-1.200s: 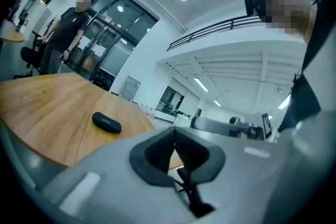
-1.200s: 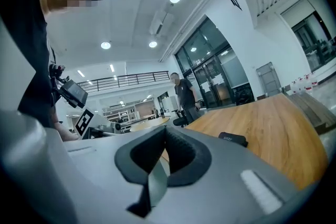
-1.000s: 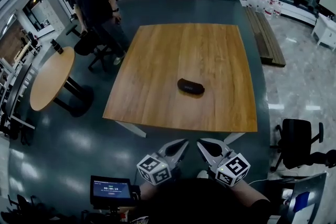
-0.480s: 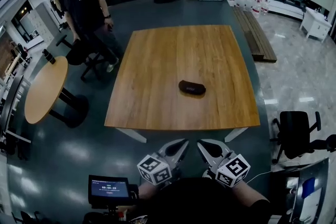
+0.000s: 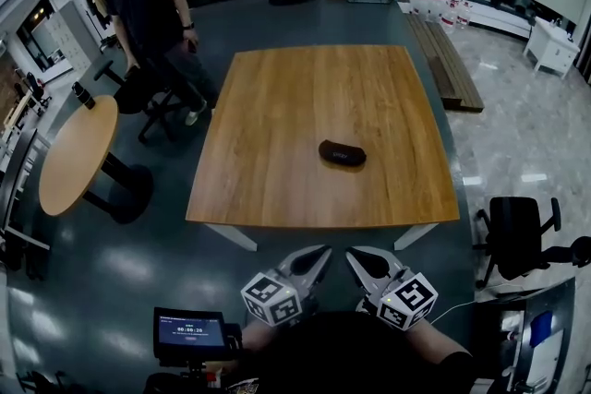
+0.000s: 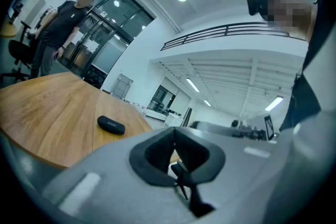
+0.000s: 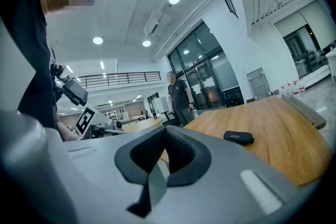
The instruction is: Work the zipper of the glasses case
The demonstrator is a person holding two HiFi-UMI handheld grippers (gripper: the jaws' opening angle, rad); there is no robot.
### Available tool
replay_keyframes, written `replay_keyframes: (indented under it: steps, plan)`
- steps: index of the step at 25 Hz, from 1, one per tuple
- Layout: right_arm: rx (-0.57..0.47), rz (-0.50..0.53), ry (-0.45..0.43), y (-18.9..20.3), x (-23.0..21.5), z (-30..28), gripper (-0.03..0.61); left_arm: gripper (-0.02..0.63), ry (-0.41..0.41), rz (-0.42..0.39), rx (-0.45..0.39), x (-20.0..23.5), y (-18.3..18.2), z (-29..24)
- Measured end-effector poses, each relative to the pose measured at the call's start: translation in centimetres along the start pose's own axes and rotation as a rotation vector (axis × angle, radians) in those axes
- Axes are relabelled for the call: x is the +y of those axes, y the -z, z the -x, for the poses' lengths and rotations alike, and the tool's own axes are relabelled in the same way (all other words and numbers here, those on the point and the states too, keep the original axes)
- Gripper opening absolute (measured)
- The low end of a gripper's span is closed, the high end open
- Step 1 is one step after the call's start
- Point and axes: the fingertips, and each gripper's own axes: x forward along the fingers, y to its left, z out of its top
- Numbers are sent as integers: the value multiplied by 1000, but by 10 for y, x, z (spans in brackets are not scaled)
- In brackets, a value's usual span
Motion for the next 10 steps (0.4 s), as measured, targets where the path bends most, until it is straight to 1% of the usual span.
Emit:
replay_keyframes:
  steps: [10]
  plan:
    - [-6,10,-9,1,7,-2,5,2,-4,-12,-3,-1,-2,6]
